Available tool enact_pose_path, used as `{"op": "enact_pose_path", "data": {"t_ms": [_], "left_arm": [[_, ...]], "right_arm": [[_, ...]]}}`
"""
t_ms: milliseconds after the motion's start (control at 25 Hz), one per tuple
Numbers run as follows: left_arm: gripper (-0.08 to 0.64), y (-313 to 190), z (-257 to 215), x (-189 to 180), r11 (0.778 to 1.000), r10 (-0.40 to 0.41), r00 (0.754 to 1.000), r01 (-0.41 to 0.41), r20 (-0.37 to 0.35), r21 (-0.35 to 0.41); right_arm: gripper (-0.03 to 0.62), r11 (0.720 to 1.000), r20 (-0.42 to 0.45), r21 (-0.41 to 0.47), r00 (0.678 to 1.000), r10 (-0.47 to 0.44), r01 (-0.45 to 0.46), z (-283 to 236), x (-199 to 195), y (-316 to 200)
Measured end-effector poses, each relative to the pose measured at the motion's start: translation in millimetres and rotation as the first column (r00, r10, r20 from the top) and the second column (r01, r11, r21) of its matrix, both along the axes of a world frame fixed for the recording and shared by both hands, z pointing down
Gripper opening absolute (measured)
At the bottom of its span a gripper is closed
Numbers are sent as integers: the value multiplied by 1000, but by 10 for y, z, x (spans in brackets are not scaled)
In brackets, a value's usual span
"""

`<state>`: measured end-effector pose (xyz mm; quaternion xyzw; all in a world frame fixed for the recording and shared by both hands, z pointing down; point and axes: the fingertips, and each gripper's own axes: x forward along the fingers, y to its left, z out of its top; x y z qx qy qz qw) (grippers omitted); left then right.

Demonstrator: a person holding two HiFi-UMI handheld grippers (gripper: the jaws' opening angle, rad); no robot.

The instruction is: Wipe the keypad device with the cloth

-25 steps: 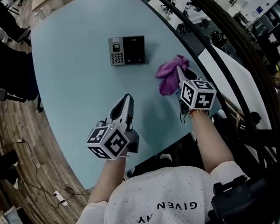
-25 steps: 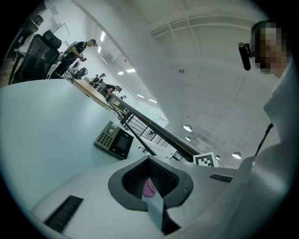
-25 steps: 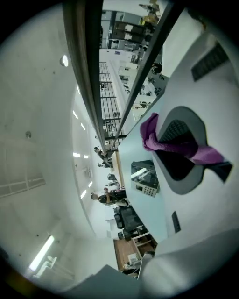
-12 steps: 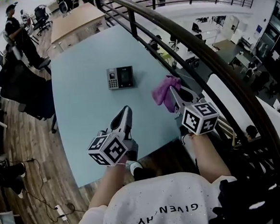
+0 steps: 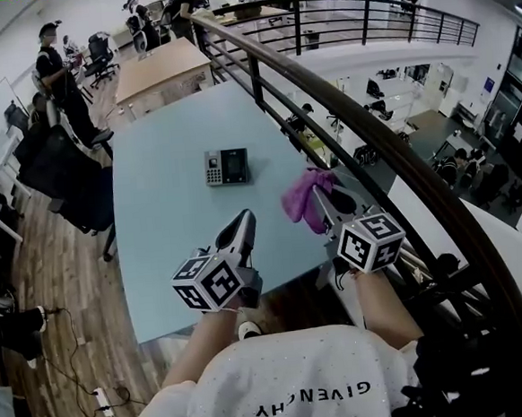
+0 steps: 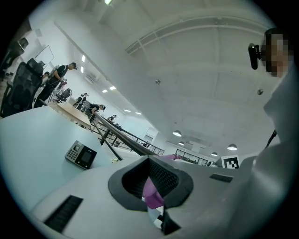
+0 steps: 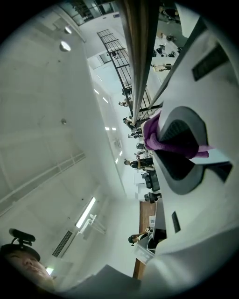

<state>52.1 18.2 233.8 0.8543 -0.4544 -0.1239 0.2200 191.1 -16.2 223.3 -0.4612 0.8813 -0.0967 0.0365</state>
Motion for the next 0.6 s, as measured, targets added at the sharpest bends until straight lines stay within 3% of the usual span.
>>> {"op": "enact_pose_path", "data": {"t_ms": [360,600], "left_arm": [[5,246,-270,160,999,-13,1000,13,8,46],[5,285,-261,34,997,-55,998,54,34,49]], "right_arm": [[25,997,-24,41,998,-60,61,-315,71,207],[25,997,-25,31,998,-66,67,-286,73,222]]}}
